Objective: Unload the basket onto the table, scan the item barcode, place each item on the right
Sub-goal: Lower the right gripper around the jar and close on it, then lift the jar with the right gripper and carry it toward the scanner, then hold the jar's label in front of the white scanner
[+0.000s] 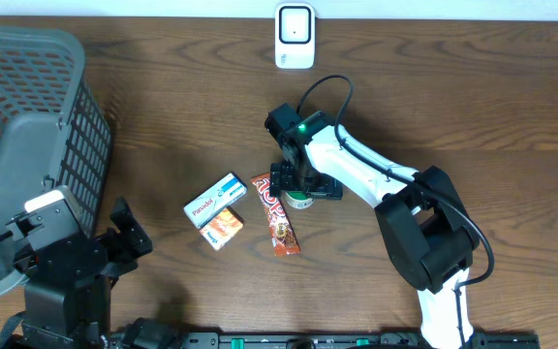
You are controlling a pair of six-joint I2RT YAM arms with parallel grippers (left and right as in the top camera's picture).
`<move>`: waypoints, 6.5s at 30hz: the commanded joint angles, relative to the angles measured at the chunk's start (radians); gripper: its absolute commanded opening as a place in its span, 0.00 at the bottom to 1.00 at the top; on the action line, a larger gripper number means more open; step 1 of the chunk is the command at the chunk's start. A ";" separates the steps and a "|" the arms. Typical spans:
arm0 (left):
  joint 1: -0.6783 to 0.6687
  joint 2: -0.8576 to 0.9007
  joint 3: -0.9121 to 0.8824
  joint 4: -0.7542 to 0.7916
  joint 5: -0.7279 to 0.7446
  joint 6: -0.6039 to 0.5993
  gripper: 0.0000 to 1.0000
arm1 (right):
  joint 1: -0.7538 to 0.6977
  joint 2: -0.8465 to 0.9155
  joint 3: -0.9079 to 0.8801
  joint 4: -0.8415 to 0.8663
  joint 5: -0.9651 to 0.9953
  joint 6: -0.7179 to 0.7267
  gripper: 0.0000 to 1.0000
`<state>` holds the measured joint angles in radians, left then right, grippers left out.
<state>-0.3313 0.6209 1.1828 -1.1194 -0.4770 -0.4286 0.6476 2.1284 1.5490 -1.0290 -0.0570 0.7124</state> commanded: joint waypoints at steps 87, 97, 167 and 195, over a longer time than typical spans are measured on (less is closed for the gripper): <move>-0.001 -0.001 0.013 -0.002 -0.006 0.006 0.98 | 0.012 0.034 -0.008 0.022 0.021 0.094 0.70; -0.001 -0.001 0.013 -0.002 -0.006 0.006 0.98 | 0.010 0.034 -0.008 -0.007 -0.013 0.128 0.99; -0.001 -0.001 0.013 -0.002 -0.006 0.006 0.98 | -0.243 0.033 0.242 -0.040 -0.501 -0.331 0.57; -0.001 -0.001 0.013 -0.002 -0.006 0.006 0.98 | -0.290 0.232 0.386 1.039 0.069 -0.436 0.55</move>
<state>-0.3313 0.6209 1.1828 -1.1206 -0.4770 -0.4290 0.3595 2.3280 1.9240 -0.0490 -0.0521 0.2947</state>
